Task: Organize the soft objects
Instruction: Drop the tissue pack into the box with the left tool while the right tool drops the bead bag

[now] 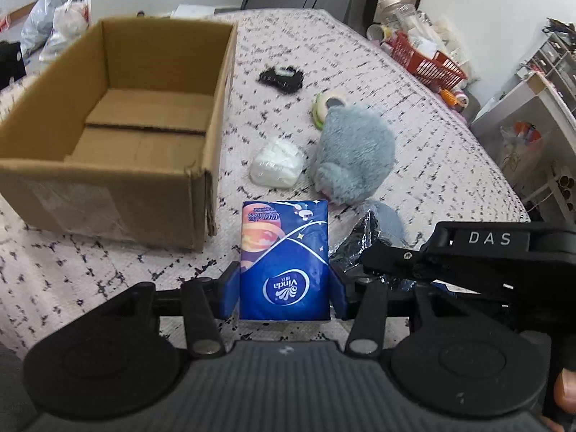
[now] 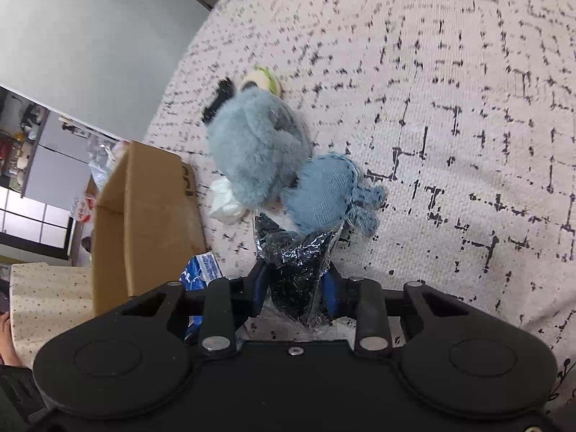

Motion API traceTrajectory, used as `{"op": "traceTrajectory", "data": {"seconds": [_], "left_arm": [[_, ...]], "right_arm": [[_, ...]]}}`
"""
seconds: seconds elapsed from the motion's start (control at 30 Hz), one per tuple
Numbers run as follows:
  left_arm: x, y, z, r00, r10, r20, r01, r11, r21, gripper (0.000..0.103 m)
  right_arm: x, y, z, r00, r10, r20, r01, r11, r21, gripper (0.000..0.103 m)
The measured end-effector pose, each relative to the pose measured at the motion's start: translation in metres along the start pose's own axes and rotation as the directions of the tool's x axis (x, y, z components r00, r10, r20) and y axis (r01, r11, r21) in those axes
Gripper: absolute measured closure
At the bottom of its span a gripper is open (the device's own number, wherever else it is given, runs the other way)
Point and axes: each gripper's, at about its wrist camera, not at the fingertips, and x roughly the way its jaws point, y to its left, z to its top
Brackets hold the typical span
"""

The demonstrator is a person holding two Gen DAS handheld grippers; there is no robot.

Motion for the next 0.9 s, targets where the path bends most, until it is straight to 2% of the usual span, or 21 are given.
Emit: {"op": "traceTrajectory", "data": {"seconds": [0.47, 0.9], "left_arm": [[-0.061, -0.007, -0.001, 0.994, 0.004, 0.109, -0.009, 0.999, 0.048, 0.054], [-0.096, -0.001, 0.012, 0.984, 0.015, 0.180, -0.027, 0.998, 0.063, 0.054]], "right_arm": [[-0.046, 0.015, -0.017, 0.987, 0.100, 0.126, -0.090, 0.993, -0.082, 0.073], [-0.073, 0.031, -0.021, 0.947, 0.216, 0.237, -0.175, 0.967, -0.183, 0.073]]}}
